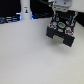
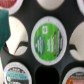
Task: Open the kcup holder, insert the kcup into the holder, and close the kcup holder
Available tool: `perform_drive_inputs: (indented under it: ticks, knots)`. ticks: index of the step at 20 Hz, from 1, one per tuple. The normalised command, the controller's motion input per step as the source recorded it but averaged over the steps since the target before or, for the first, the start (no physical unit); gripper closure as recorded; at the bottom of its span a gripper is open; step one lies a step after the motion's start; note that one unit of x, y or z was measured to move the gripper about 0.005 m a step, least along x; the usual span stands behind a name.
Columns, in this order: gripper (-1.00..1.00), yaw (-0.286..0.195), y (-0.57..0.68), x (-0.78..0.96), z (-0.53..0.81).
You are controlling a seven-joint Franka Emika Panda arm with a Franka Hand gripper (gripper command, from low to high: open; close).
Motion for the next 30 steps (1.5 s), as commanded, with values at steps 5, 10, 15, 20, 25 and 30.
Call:
perform_drive_inputs:
  ticks: [5,10,15,20,25,30]
  knots:
    - [-1.0,0.018,-0.45,0.68,0.16]
    - [-1.0,0.015,-0.37,0.78,0.06]
    - [-1.0,0.004,-0.18,0.88,0.01]
    - [-1.0,0.083,0.08,0.71,0.0]
    - [-1.0,0.226,0.16,0.19,-0.04]
    - [-1.0,0.292,0.01,-0.09,-0.14]
